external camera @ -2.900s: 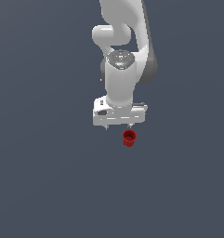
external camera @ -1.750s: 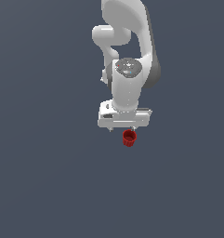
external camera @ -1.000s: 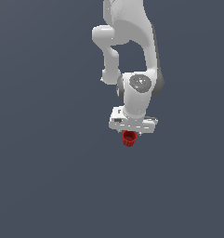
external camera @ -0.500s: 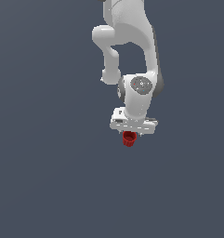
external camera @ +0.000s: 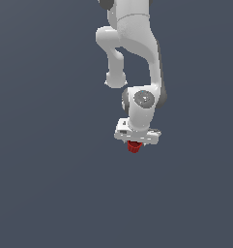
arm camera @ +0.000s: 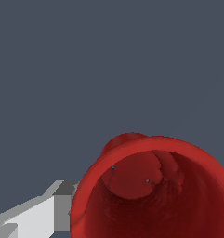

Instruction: Pick up the object and move it to a goal position.

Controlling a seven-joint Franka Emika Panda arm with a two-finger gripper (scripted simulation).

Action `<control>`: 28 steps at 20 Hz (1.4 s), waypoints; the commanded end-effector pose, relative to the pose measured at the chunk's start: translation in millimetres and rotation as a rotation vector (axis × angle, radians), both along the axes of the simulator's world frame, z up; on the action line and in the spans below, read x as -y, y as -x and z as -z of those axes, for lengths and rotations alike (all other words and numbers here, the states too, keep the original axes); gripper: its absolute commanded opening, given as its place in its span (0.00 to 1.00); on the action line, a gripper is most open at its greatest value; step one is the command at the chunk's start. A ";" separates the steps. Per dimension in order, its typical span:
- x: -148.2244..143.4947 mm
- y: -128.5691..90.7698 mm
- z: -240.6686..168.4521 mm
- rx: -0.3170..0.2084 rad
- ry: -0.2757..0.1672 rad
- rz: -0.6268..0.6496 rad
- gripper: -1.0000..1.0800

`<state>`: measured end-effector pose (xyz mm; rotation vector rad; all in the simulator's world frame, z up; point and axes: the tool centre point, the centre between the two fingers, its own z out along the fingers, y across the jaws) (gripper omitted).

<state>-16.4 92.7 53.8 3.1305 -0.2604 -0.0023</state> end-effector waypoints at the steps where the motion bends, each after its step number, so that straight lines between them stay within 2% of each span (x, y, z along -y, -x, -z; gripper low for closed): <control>1: -0.2 -0.8 5.6 0.001 0.000 0.000 0.96; 3: -0.3 -1.3 6.5 0.001 0.000 0.000 0.96; 4: -0.3 -1.3 6.5 0.001 0.000 0.000 0.00; 18: 1.6 -0.8 1.5 0.002 -0.001 -0.001 0.00; 28: 32.8 3.4 -45.6 0.002 -0.001 -0.001 0.00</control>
